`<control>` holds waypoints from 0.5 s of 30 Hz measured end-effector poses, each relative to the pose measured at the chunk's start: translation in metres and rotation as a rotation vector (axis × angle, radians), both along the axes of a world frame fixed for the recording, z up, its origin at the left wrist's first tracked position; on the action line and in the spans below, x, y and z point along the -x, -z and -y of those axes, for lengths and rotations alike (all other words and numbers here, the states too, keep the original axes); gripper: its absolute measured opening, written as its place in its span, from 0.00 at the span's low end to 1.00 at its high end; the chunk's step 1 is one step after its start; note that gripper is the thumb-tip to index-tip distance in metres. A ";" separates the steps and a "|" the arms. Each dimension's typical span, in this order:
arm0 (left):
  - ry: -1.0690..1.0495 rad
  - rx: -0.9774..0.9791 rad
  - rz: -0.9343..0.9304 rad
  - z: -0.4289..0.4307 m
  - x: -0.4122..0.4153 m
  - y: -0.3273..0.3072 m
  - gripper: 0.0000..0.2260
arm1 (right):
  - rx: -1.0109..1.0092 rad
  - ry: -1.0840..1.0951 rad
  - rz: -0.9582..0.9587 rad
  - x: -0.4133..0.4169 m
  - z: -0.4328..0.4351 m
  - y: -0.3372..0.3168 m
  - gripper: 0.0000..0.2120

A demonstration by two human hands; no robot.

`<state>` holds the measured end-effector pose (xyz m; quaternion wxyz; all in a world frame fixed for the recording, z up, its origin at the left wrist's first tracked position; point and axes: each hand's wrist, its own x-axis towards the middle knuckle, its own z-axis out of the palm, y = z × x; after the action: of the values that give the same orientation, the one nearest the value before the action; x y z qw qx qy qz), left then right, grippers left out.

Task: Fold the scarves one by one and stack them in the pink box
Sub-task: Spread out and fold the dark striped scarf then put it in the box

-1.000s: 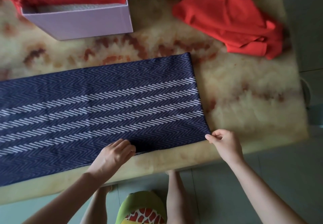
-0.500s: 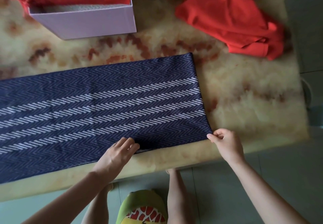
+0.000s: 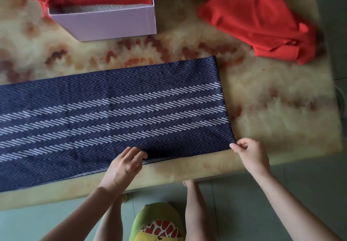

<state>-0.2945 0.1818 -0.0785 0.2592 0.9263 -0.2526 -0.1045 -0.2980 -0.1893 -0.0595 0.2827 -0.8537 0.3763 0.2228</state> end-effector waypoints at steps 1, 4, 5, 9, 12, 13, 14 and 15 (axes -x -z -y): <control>-0.005 -0.002 0.018 -0.001 0.002 0.000 0.07 | 0.001 -0.002 0.003 0.000 0.000 0.000 0.08; -0.017 -0.018 0.061 -0.002 0.004 -0.003 0.10 | 0.005 -0.009 0.005 -0.001 -0.001 -0.001 0.08; -0.024 -0.016 0.063 -0.002 0.004 -0.004 0.11 | 0.005 -0.011 0.005 -0.001 -0.001 -0.001 0.07; -0.047 -0.006 0.043 -0.003 0.007 -0.003 0.11 | 0.002 -0.027 0.005 -0.002 -0.001 -0.003 0.07; -0.072 -0.006 -0.007 -0.004 0.009 0.001 0.11 | 0.005 -0.036 0.006 -0.001 0.000 -0.003 0.07; -0.062 -0.010 -0.016 -0.004 0.009 0.001 0.11 | 0.006 -0.040 0.005 0.000 0.000 -0.003 0.07; -0.044 -0.017 -0.028 -0.004 0.009 0.000 0.11 | 0.005 -0.042 0.001 0.000 0.001 -0.003 0.07; -0.029 -0.027 -0.046 -0.003 0.007 -0.003 0.11 | 0.005 -0.044 -0.004 0.001 0.002 -0.003 0.07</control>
<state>-0.3014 0.1846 -0.0755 0.2541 0.9306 -0.2318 -0.1256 -0.2987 -0.1915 -0.0565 0.2747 -0.8621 0.3584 0.2298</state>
